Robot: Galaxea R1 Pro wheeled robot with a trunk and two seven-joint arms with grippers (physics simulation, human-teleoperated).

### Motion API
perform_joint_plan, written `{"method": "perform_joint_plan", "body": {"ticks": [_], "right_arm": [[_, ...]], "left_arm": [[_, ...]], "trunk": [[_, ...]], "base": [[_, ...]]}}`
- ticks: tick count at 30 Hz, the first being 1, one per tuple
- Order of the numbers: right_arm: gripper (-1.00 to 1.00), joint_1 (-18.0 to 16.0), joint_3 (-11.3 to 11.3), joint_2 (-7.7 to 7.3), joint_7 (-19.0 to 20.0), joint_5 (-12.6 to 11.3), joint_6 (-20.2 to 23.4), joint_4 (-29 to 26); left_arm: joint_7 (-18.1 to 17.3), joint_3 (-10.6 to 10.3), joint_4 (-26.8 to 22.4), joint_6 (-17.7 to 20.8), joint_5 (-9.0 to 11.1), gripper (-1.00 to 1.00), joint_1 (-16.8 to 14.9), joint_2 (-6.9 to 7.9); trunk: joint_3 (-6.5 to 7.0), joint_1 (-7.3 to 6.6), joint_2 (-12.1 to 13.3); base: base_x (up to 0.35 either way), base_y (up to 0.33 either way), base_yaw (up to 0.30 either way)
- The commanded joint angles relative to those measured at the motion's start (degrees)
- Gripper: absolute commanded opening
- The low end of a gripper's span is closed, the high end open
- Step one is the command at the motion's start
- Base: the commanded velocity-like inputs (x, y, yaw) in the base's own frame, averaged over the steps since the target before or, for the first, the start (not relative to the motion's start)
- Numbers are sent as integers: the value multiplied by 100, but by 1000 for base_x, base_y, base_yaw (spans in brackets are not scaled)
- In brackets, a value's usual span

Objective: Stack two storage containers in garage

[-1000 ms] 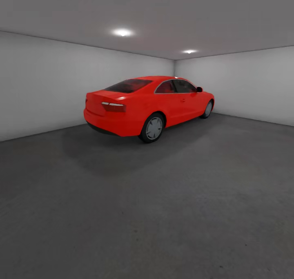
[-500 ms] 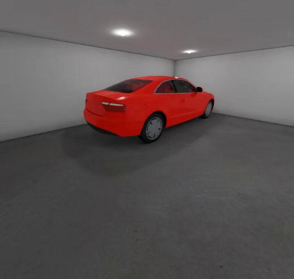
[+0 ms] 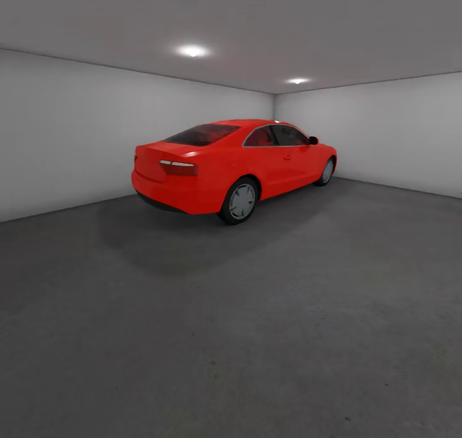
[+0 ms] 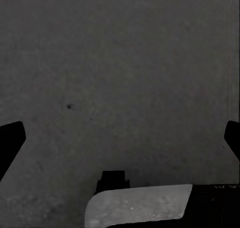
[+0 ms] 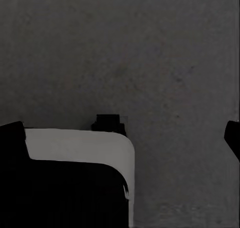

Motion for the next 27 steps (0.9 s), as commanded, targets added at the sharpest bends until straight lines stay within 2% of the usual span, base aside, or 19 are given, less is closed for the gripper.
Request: {"method": "perform_joint_plan", "body": {"ticks": [1,2,3,6,27], "right_arm": [[100,-4,1,-1,15,6,-42,141],[100,-4,2,-1,15,6,-116,240],[100,-3,14,6,15,12,-494,922],[100,-3,11,26,15,13,-556,1094],[100,-4,-2,34,14,-2,-572,1163]], "left_arm": [[-14,-2,153,70,-2,100,-2,0],[-15,-5,278,145,-3,100,-2,0],[1,-12,1172,445,-6,100,-2,-2],[13,-4,1447,494,-7,100,-2,-2],[20,2,1545,512,-7,100,-2,-2]], "trunk": [[-3,0,-3],[-3,0,-3],[-3,0,-3],[-3,0,-3],[-3,0,-3]], "base": [[0,0,0],[0,0,0],[0,0,0],[0,0,0],[0,0,0]]}}
